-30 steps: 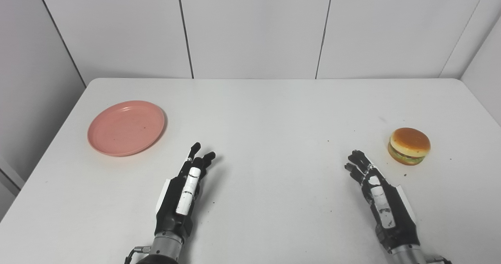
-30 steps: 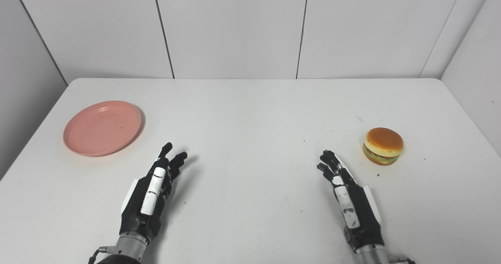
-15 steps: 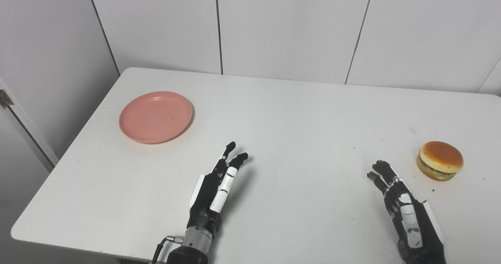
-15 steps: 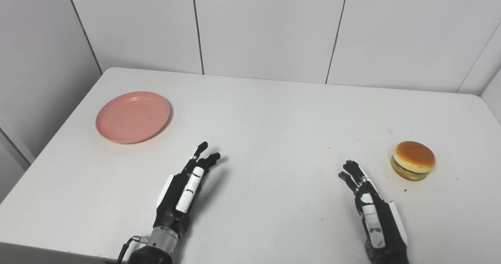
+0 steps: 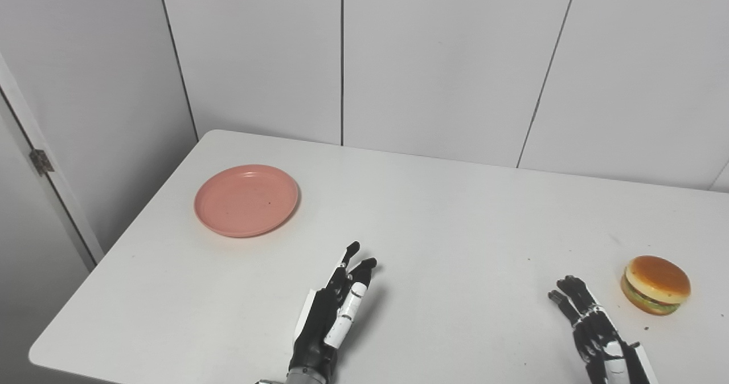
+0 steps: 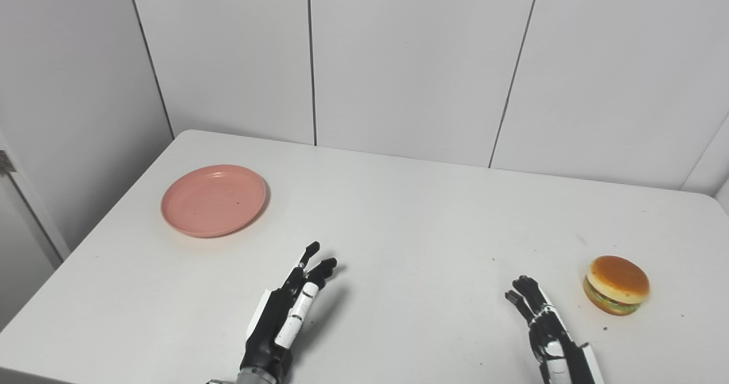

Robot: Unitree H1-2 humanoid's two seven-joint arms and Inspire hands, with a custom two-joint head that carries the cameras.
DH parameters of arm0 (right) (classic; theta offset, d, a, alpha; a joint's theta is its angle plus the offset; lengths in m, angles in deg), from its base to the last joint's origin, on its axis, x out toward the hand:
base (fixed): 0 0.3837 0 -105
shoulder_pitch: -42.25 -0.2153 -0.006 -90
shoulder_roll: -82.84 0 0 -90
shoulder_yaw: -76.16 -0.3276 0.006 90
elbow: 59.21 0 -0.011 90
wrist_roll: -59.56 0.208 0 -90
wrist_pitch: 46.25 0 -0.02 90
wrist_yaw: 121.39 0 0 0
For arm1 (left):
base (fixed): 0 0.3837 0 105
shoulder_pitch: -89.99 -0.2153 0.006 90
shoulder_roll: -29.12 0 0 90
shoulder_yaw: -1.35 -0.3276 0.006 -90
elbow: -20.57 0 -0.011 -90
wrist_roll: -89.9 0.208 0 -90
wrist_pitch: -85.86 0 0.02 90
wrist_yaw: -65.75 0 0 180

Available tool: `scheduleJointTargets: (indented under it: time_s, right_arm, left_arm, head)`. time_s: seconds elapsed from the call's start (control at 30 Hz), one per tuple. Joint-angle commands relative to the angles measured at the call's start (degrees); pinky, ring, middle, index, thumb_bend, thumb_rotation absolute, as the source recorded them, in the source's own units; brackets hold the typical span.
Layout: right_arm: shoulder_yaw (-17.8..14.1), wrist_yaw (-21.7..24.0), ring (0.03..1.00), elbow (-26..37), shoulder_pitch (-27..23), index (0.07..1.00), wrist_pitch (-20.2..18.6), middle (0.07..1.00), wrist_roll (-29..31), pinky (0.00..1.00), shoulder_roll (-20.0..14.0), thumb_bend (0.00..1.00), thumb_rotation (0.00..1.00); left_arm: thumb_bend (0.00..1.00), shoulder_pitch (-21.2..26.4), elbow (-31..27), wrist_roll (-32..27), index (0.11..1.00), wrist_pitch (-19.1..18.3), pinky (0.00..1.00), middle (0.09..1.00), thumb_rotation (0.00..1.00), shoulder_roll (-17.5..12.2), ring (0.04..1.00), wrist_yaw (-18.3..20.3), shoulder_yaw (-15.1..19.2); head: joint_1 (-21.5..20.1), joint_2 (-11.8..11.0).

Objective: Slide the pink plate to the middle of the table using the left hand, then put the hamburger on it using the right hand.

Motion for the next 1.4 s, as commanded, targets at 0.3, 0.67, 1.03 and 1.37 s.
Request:
scheduleJointTargets:
  time_s: [0.3, 0.67, 1.03, 1.37]
  right_arm:
    - [-1.99, -1.36, 0.9, -7.92, -1.7, 0.901, 0.26, 0.911, -1.32, 0.98, -2.18, 0.88, 0.99]
    - [-1.85, -0.79, 0.889, -10.85, -2.72, 0.895, 2.32, 0.9, -1.53, 0.95, -2.72, 0.89, 0.98]
    - [-0.46, -0.65, 0.896, -12.19, -2.92, 0.898, 5.55, 0.902, -4.59, 0.95, -2.82, 0.83, 0.97]
    - [-0.13, -2.3, 0.876, -10.44, -2.31, 0.884, 5.87, 0.891, -7.94, 0.91, -1.5, 0.85, 0.97]
  left_arm:
    - [0.53, -4.21, 2.1, -0.71, 0.929, 1.76, 0.92, 0.853, 0.83, 2.12, 0.886, 0.37, 0.01]
    - [0.53, -2.16, 1.09, -1.11, 0.93, 1.76, 0.92, 0.844, 0.79, 2.07, 0.876, -0.32, 1.62]
    - [0.73, 7.34, -5.54, -7.14, 0.869, -0.1, 0.89, 0.83, 0.79, -1.12, 0.864, 1.59, 7.83]
    - [0.86, 16.46, -8.06, -8.76, 0.819, -2.39, 0.82, 0.831, 0.77, -5.79, 0.838, 2.73, 13.3]
  head:
    - [-0.72, -1.56]
    - [-0.04, -1.88]
    - [-0.71, -2.22]
    - [-2.24, -1.86]
